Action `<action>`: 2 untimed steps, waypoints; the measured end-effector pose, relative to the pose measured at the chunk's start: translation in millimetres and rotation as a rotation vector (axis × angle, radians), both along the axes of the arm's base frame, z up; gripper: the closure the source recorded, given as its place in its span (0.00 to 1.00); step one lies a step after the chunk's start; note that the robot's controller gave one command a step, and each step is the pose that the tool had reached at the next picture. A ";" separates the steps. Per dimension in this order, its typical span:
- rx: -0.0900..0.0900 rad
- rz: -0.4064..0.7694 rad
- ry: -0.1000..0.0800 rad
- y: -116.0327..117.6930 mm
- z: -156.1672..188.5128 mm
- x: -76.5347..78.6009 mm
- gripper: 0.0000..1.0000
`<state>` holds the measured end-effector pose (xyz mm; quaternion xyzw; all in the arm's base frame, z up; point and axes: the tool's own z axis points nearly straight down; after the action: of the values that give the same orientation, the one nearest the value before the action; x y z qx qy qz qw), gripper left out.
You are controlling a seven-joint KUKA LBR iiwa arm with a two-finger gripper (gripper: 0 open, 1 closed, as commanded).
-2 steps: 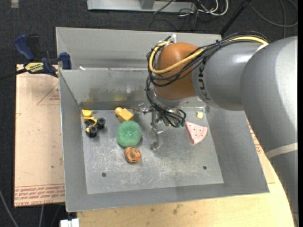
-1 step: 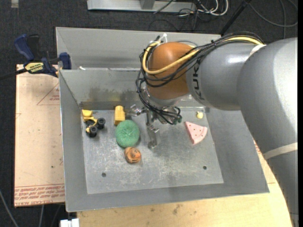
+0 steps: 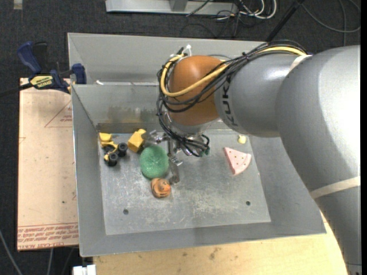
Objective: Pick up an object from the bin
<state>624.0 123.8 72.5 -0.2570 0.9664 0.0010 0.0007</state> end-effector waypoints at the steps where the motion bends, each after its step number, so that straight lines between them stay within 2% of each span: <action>1: 0.000 0.570 -0.004 47.0 -2.5 3.9 1.00; 2: 0.001 0.569 -0.003 46.6 -2.6 3.9 1.00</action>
Offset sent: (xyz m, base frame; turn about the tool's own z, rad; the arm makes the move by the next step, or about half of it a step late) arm 0.0000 0.0000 0.0000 0.0000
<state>628.0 170.4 69.9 -0.5180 0.8554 0.0012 0.0018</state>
